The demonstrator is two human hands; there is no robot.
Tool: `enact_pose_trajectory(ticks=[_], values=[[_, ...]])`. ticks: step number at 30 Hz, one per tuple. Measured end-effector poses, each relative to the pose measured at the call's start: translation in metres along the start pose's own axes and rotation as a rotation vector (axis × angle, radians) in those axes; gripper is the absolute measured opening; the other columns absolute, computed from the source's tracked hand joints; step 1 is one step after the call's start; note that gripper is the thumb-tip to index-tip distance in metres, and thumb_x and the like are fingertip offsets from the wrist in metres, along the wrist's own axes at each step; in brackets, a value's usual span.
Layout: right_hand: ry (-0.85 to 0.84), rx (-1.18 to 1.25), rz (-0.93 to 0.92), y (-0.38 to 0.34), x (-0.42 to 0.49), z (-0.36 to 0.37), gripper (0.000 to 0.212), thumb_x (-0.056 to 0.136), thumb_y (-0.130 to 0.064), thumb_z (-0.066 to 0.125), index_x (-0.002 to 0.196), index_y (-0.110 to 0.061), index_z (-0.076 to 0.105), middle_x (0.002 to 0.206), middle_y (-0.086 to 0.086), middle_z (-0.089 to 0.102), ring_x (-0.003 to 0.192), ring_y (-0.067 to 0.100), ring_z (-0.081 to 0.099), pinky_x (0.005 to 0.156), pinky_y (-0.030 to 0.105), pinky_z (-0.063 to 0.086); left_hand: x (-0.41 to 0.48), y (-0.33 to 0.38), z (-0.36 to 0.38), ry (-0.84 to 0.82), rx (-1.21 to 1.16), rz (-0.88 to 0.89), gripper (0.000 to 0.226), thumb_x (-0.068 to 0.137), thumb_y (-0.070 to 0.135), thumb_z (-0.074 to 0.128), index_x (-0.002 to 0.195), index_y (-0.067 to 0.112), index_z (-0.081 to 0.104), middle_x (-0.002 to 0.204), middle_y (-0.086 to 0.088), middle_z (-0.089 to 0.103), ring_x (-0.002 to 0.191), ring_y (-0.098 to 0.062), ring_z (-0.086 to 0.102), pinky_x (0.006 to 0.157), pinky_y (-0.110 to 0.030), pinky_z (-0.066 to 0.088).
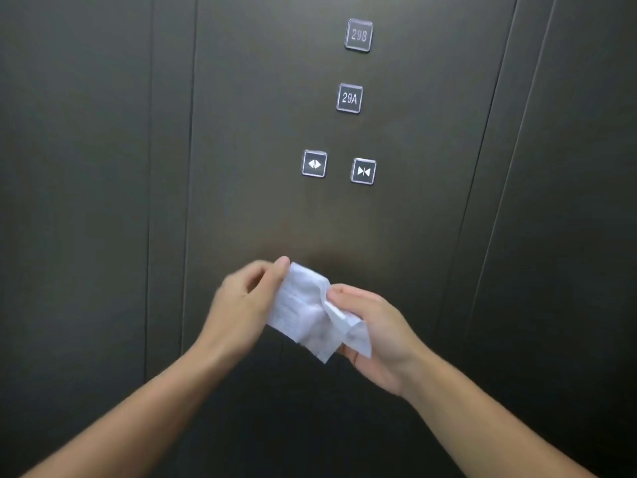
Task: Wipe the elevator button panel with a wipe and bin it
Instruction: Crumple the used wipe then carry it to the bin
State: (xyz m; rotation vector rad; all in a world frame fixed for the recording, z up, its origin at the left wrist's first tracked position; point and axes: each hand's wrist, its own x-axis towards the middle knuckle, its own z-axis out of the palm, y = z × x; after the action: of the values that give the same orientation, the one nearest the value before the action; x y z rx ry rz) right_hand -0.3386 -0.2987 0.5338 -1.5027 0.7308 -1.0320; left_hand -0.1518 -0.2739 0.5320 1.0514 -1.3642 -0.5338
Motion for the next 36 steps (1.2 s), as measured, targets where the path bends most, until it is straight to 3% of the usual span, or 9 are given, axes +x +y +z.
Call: enact_pose_trajectory(ticks=[3,6,11,14,20,25,32,34,36], values=[[-0.158,0.249,0.226,-0.009,-0.010,0.004,0.035,0.101,-0.024,0.051,0.110,-0.001,0.076,0.103,0.019,0.075,0.088,0.028,0.073,0.077,0.039,0.061,-0.018,-0.015,-0.011,-0.381,-0.313,-0.540,0.074,0.073,0.086,0.051,0.099,0.023,0.080,0.087,-0.003,0.078,0.086,-0.027,0.075,0.074,-0.038,0.061],[-0.280,0.313,0.401,0.003,-0.012,0.011,0.051,0.101,-0.039,0.049,0.115,0.004,0.073,0.104,0.022,0.074,0.089,0.031,0.074,0.079,0.040,0.062,-0.032,-0.033,-0.022,-0.473,-0.349,-0.608,0.066,0.078,0.067,0.070,0.109,0.009,0.077,0.088,-0.008,0.070,0.080,-0.020,0.066,0.065,-0.029,0.056],[-0.361,0.186,0.494,0.044,-0.011,0.028,0.037,0.092,-0.019,0.069,0.122,0.002,0.068,0.111,0.023,0.073,0.095,0.033,0.074,0.073,0.036,0.062,-0.063,-0.068,-0.047,-0.379,-0.196,-0.597,0.018,0.092,0.029,0.073,0.103,0.018,0.081,0.094,-0.006,0.081,0.078,-0.014,0.074,0.061,-0.024,0.057],[-0.260,-0.142,0.460,0.088,-0.014,0.046,0.005,0.089,0.000,0.071,0.093,-0.004,0.071,0.086,0.017,0.071,0.071,0.023,0.074,0.059,0.029,0.061,-0.096,-0.094,-0.068,-0.259,-0.192,-0.637,0.017,0.094,0.022,0.070,0.107,0.016,0.080,0.097,-0.003,0.082,0.080,-0.011,0.076,0.062,-0.023,0.058],[-0.356,-0.433,0.376,0.187,-0.037,0.106,0.011,0.086,-0.001,0.071,0.076,-0.004,0.073,0.049,0.005,0.060,0.041,0.017,0.053,0.036,0.022,0.043,-0.200,-0.156,-0.124,-0.132,-0.044,-0.754,0.008,0.089,0.011,0.077,0.096,0.010,0.080,0.079,-0.006,0.076,0.067,-0.014,0.070,0.061,-0.030,0.061],[-0.347,-0.581,0.438,0.259,-0.056,0.172,0.032,0.078,0.004,0.052,0.072,-0.013,0.078,0.056,0.012,0.071,0.045,0.021,0.070,0.045,0.024,0.055,-0.254,-0.205,-0.133,-0.018,0.342,-0.813,0.018,0.083,0.004,0.072,0.086,0.021,0.076,0.066,0.001,0.070,0.060,-0.024,0.071,0.061,-0.040,0.066],[-0.172,-0.510,0.657,0.350,-0.062,0.198,0.024,0.076,0.003,0.054,0.072,-0.008,0.075,0.064,0.011,0.071,0.064,0.026,0.078,0.065,0.032,0.066,-0.278,-0.277,-0.126,0.056,0.328,-1.068,0.021,0.092,0.022,0.068,0.074,0.018,0.078,0.079,-0.007,0.066,0.065,-0.020,0.065,0.059,-0.035,0.066],[-0.144,-0.480,0.728,0.374,-0.059,0.202,0.021,0.078,0.002,0.059,0.075,-0.010,0.075,0.072,0.012,0.073,0.068,0.029,0.079,0.070,0.037,0.066,-0.283,-0.299,-0.121,0.065,0.338,-1.122,0.015,0.092,0.020,0.067,0.083,0.018,0.077,0.092,-0.011,0.069,0.075,-0.025,0.067,0.070,-0.044,0.067],[-0.114,-0.468,0.787,0.400,-0.058,0.207,0.016,0.079,-0.003,0.066,0.090,-0.011,0.074,0.089,0.012,0.073,0.081,0.031,0.078,0.080,0.037,0.064,-0.287,-0.321,-0.119,0.060,0.345,-1.176,0.023,0.093,0.014,0.065,0.114,0.013,0.073,0.117,-0.019,0.069,0.101,-0.035,0.068,0.085,-0.048,0.063]])
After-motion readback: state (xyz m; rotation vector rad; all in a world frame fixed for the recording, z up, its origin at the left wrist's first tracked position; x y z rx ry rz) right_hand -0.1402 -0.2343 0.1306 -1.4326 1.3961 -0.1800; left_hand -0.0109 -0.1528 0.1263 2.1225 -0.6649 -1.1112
